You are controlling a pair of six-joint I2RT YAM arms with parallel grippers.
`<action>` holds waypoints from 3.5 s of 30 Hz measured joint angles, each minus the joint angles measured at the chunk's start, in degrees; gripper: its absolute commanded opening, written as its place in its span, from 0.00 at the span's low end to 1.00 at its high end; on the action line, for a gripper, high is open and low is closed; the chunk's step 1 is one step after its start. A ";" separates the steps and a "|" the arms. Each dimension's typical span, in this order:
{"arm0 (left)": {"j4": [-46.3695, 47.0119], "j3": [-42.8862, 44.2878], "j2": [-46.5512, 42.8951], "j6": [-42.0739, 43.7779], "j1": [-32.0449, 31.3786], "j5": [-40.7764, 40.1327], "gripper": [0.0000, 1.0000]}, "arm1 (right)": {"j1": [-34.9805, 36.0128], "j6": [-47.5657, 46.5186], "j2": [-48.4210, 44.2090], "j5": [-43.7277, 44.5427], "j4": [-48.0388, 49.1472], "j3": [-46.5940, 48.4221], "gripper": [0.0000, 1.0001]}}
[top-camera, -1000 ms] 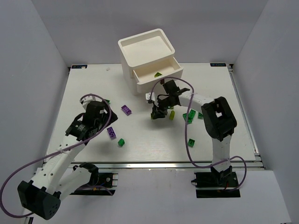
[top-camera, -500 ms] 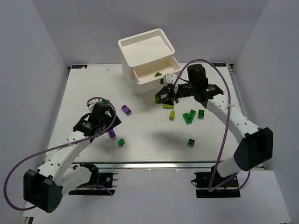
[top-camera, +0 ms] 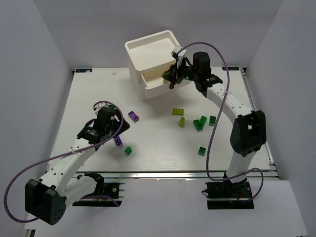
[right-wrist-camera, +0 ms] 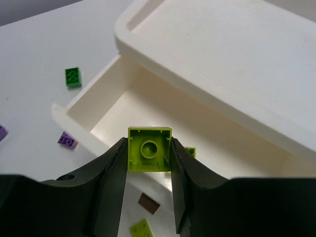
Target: Sort the legos into containers by color
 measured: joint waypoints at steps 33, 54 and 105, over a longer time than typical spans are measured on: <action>4.44 2.91 1.62 1.09 0.02 2.69 0.65 | -12.83 1.27 -20.26 -20.00 2.12 -19.08 0.05; 1.22 21.33 10.47 0.26 0.44 -0.74 0.91 | -3.41 14.05 -4.74 16.13 -18.93 -25.49 0.69; 11.54 14.05 8.48 4.76 0.39 12.02 0.90 | -5.25 -11.91 -14.60 -12.76 -20.55 -11.08 0.00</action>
